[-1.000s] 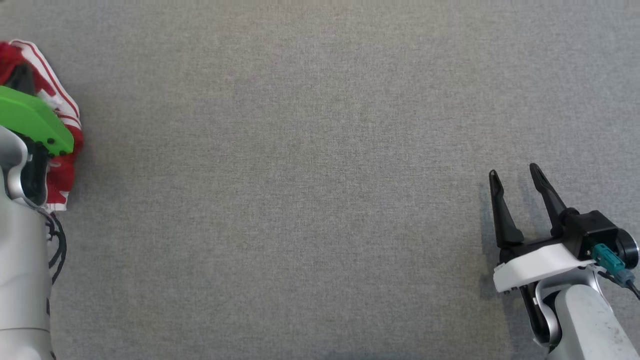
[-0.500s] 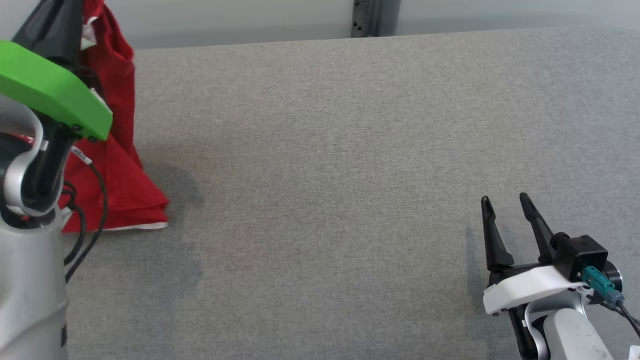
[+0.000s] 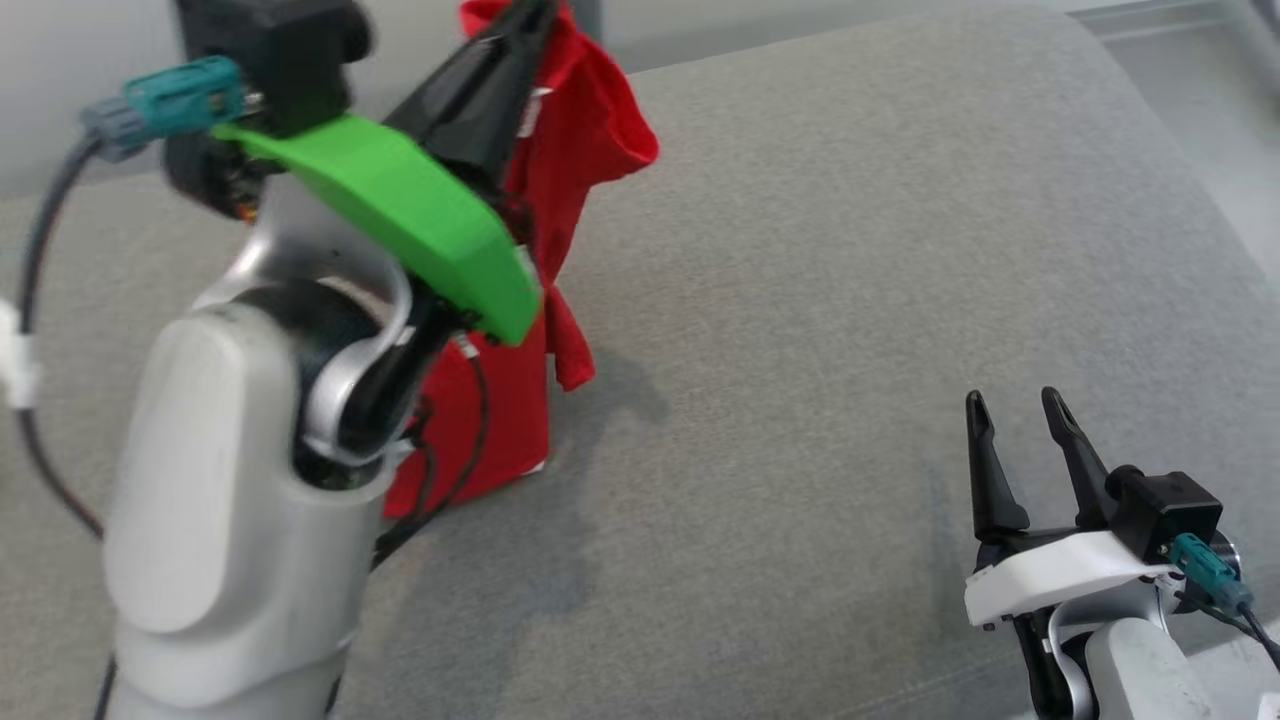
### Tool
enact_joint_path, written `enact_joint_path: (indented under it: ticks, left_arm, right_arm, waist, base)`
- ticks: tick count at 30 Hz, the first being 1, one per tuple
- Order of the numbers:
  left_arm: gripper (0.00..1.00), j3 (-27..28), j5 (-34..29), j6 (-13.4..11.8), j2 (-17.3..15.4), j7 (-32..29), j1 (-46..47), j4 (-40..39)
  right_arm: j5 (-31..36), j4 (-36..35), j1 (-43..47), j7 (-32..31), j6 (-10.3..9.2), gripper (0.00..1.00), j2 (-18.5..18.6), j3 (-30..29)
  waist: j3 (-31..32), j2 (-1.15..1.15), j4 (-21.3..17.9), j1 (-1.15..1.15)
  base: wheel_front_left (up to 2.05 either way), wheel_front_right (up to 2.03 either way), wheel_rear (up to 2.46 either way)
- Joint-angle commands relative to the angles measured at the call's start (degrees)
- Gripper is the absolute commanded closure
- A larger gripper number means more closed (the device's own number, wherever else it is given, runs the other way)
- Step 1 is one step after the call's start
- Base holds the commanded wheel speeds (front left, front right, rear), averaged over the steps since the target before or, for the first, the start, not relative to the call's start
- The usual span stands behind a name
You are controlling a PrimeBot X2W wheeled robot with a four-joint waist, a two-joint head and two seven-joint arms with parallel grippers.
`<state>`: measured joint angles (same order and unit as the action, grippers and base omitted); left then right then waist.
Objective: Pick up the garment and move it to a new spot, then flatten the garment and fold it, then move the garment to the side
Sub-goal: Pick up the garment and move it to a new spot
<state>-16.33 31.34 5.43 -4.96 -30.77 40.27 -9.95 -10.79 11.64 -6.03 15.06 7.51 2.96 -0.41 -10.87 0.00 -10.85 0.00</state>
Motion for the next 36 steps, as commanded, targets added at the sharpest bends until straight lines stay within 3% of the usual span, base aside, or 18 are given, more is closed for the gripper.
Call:
enact_joint_path:
  ticks: [1, 6, 12, 20, 21, 23, 31, 36]
  left_arm:
    - [1.00, -1.4, 0.4, -0.6, 0.7, 1.2, 1.2, 1.6]
    - [1.00, -7.7, 1.6, -3.2, 1.9, 7.3, 2.7, 11.8]
    - [1.00, -18.1, 7.2, -7.6, 1.9, 20.2, 4.6, 26.6]
    - [1.00, -29.3, 14.6, -7.8, 1.9, 29.6, 4.2, 40.6]
    - [0.72, -30.7, 15.7, -7.9, 1.9, 30.4, 4.2, 41.2]
    - [0.00, -33.2, 18.9, -8.4, 1.9, 31.2, 4.2, 41.4]
    - [0.00, -41.8, 31.8, -9.6, 2.0, 38.1, 5.0, 32.7]
    - [0.00, -46.4, 32.5, -11.9, 1.9, 42.5, 4.1, 30.8]
  right_arm:
    - [-0.8, 0.0, 0.0, 0.2, -0.04, 0.00, 0.0, 0.1]
    - [-3.0, 0.3, -1.2, 0.2, -0.04, 0.00, 0.0, 0.9]
    - [-4.9, 1.2, -1.7, 0.2, -0.04, 0.00, -0.1, 1.5]
    - [-5.2, 2.2, -1.2, 0.2, -0.04, 0.00, 0.0, 1.6]
    - [-4.8, 2.3, -1.1, 0.2, -0.04, 0.00, -0.1, 1.6]
    - [-4.2, 2.4, -0.8, 0.2, -0.04, 0.00, 0.0, 1.4]
    - [-2.5, 2.5, -0.2, 0.2, -0.04, 0.00, 0.0, 0.3]
    - [-1.1, 2.1, 1.3, 0.2, -0.04, 0.00, 0.0, -0.5]
  waist:
    - [-1.5, 0.00, -6.0, 0.00]
    - [-4.2, 0.00, -10.3, 0.00]
    - [-6.5, 0.00, -12.9, 0.00]
    - [-6.2, 0.00, -12.1, 0.00]
    - [-5.8, 0.00, -11.7, 0.00]
    - [-5.2, 0.00, -10.7, 0.00]
    - [-2.2, 0.00, -6.5, 0.00]
    - [0.7, 0.00, -4.3, 0.00]
  base:
    - [0.00, 0.00, 0.00]
    - [0.00, 0.00, 0.00]
    - [0.00, 0.00, 0.00]
    - [0.00, 0.00, 0.00]
    - [0.00, 0.00, 0.00]
    - [0.00, 0.00, 0.00]
    - [0.00, 0.00, 0.00]
    - [0.00, 0.00, 0.00]
